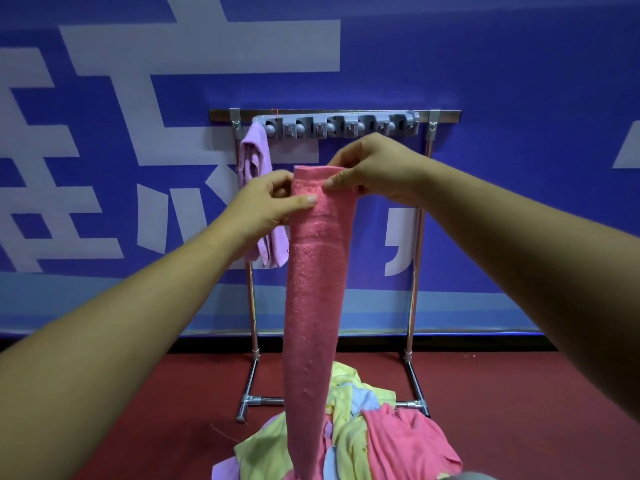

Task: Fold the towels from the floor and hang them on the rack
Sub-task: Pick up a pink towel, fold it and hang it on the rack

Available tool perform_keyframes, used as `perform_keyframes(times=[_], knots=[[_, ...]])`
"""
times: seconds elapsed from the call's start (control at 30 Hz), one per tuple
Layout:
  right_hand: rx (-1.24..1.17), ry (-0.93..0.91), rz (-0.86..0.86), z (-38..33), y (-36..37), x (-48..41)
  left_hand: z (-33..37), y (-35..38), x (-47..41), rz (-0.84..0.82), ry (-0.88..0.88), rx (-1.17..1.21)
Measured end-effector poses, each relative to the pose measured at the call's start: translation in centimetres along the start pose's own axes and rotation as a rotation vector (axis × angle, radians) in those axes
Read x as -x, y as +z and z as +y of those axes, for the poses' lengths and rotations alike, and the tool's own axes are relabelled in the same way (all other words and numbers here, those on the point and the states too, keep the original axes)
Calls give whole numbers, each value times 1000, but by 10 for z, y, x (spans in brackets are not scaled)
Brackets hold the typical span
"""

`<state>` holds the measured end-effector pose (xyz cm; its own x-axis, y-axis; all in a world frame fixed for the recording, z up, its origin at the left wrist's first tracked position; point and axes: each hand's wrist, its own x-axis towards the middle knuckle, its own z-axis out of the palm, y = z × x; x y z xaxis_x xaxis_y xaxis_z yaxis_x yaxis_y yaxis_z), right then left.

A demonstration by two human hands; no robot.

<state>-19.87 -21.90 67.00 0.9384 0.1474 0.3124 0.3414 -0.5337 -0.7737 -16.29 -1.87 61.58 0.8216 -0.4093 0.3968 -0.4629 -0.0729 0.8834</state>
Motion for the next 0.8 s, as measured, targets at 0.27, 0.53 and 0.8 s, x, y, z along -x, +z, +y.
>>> perform_keyframes(times=[0.27, 0.53, 0.8], knots=[[-162, 0, 116, -8, -8, -11, -103, 27, 30, -93, -243, 59], [-95, 21, 298, -3, -21, -20, -173, 56, 58, -104, -453, 163], [18, 415, 621, 78, -39, -5, -101, -7, 20, 43, -325, 524]])
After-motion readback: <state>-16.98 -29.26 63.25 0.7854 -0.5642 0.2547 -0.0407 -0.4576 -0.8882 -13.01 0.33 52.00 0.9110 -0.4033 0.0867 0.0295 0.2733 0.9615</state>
